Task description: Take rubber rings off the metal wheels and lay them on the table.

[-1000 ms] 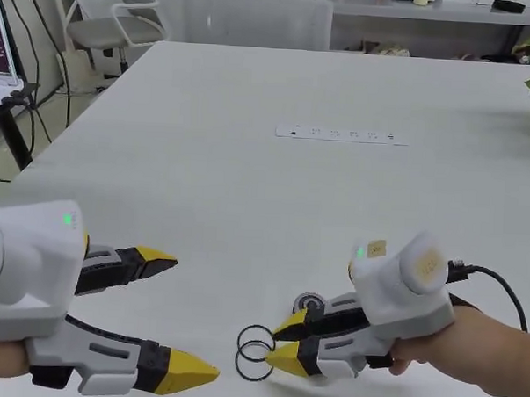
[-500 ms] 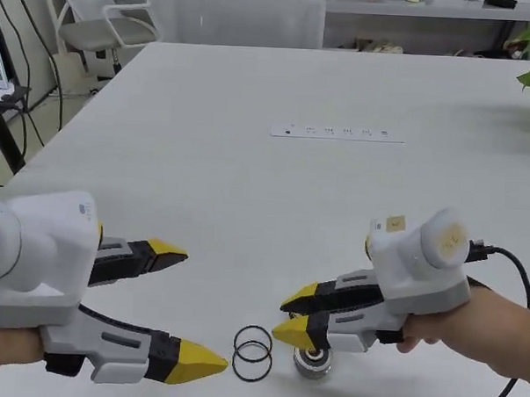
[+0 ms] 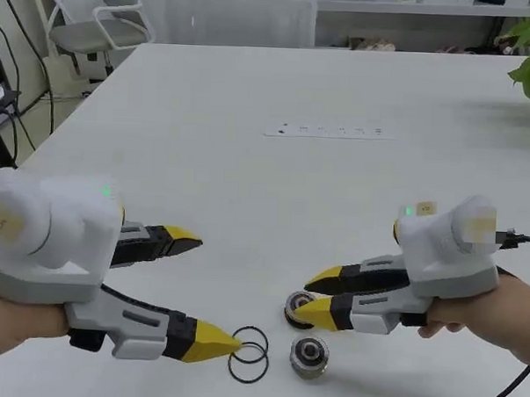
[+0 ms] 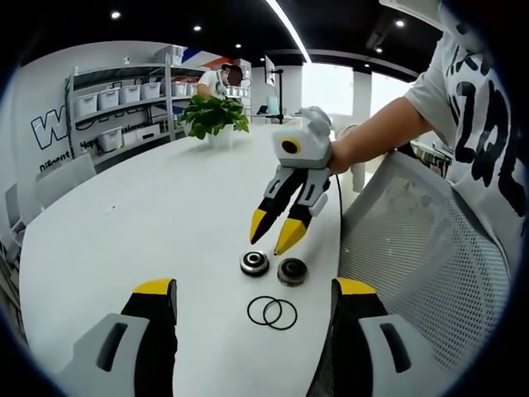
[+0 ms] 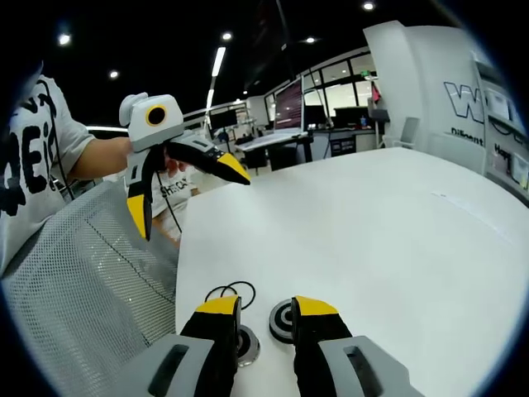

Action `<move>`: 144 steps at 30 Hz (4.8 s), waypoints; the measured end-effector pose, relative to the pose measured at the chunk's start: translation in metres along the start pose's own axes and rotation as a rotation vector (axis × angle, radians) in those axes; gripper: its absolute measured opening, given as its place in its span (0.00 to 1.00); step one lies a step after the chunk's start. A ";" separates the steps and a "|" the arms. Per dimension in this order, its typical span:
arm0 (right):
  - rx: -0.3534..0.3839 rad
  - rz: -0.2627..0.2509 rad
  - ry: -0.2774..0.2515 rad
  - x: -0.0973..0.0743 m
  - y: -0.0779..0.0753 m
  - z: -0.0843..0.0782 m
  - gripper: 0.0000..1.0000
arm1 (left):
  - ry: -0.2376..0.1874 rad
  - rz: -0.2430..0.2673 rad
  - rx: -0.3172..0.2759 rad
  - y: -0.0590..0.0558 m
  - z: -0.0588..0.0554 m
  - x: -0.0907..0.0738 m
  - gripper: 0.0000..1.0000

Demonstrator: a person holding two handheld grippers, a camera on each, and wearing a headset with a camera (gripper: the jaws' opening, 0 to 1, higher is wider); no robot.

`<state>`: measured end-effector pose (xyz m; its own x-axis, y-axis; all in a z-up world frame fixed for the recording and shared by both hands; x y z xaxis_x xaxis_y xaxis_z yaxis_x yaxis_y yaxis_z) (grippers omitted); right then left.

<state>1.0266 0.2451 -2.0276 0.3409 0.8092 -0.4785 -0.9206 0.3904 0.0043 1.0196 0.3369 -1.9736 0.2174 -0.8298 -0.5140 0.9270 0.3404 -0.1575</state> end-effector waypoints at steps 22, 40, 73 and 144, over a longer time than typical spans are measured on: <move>0.034 -0.062 0.027 -0.017 -0.016 -0.021 0.23 | 0.030 -0.032 0.006 0.009 0.005 0.031 0.67; 0.043 -0.068 0.067 -0.014 -0.019 -0.039 0.23 | 0.099 -0.071 0.025 0.009 -0.009 0.058 0.62; 0.052 -0.036 0.085 -0.001 -0.012 -0.049 0.22 | 0.132 -0.118 0.000 0.003 -0.020 0.099 0.45; 0.007 -0.040 0.111 0.013 -0.011 -0.047 0.19 | 0.085 -0.075 0.081 0.003 -0.023 0.123 0.07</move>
<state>1.0322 0.2308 -2.0751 0.3538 0.7394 -0.5728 -0.9054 0.4245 -0.0112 1.0421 0.2463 -2.0562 0.1233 -0.8096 -0.5739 0.9621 0.2393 -0.1308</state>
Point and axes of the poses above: the centre of the closed fingertips' face, and the gripper's own axes: x roughly forward along the fingers, y roughly to its left, z roughly out of its top, the point moved 1 cm from there along -x, roughly backward along the fingers, and after that the axes turned 12 degrees about -x, right-handed, at the moved point
